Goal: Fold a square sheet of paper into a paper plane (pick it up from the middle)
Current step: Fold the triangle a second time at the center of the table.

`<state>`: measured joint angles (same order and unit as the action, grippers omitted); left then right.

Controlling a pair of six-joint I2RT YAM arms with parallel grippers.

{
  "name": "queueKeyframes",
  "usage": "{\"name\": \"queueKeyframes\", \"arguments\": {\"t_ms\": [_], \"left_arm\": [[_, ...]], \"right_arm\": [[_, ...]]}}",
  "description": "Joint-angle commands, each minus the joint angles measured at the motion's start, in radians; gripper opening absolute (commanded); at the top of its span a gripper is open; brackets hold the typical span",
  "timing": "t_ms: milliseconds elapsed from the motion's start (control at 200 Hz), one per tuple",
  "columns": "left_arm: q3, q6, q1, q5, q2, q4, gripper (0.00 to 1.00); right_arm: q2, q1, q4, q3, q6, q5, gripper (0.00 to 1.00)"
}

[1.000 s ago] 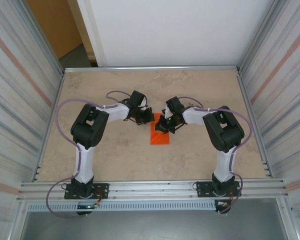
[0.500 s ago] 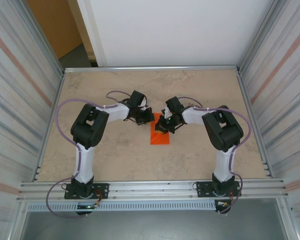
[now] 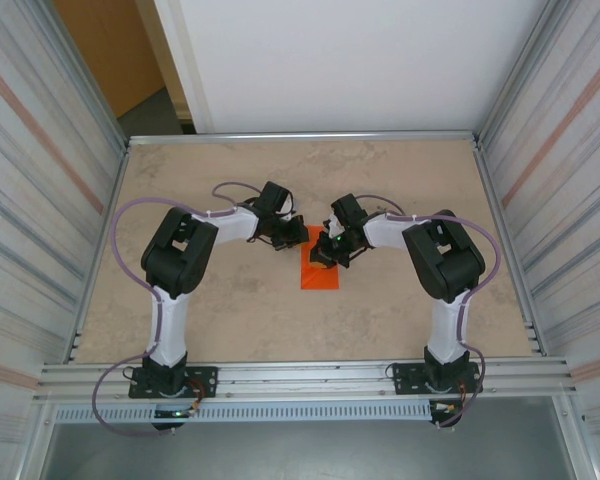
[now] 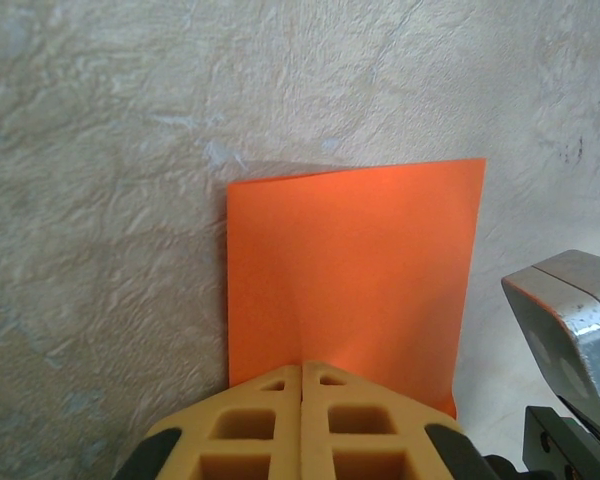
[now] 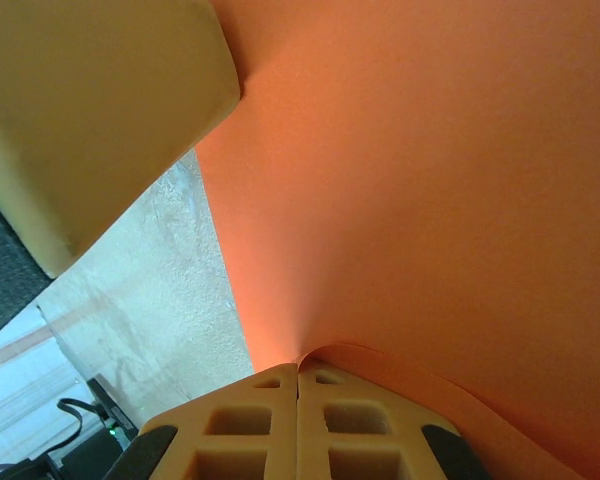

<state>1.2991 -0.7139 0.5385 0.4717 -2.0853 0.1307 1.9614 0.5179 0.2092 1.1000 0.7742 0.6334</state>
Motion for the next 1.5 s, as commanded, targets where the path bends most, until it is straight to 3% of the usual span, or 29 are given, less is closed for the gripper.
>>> {"name": "queueKeyframes", "arguments": {"t_ms": [0, 411, 591, 902, 1067, 1188, 1493], "left_arm": [[-0.04, -0.015, 0.01, -0.02, -0.027, 0.038, 0.06], [-0.044, -0.015, 0.01, -0.025, -0.021, 0.039, 0.06], [-0.035, -0.025, 0.002, -0.024, 0.027, 0.039, 0.07], [-0.097, -0.085, -0.074, -0.082, 0.2, -0.006, 0.2], [-0.169, -0.093, -0.103, -0.09, 0.273, -0.026, 0.22], [-0.216, -0.093, -0.1, -0.082, 0.312, -0.042, 0.19], [-0.261, -0.081, -0.005, -0.066, 0.315, -0.06, 0.02]], "right_arm": [[0.03, 0.008, 0.018, 0.015, -0.022, 0.0, 0.0], [0.037, 0.008, 0.014, 0.015, -0.016, -0.009, 0.01], [0.047, 0.008, 0.041, 0.009, -0.017, -0.034, 0.11], [0.054, 0.008, 0.058, -0.006, -0.016, -0.055, 0.31], [0.054, 0.008, 0.071, -0.004, -0.021, -0.064, 0.35], [0.058, 0.008, 0.081, -0.003, -0.023, -0.076, 0.33], [0.085, 0.007, 0.135, 0.006, -0.043, -0.124, 0.05]]}}
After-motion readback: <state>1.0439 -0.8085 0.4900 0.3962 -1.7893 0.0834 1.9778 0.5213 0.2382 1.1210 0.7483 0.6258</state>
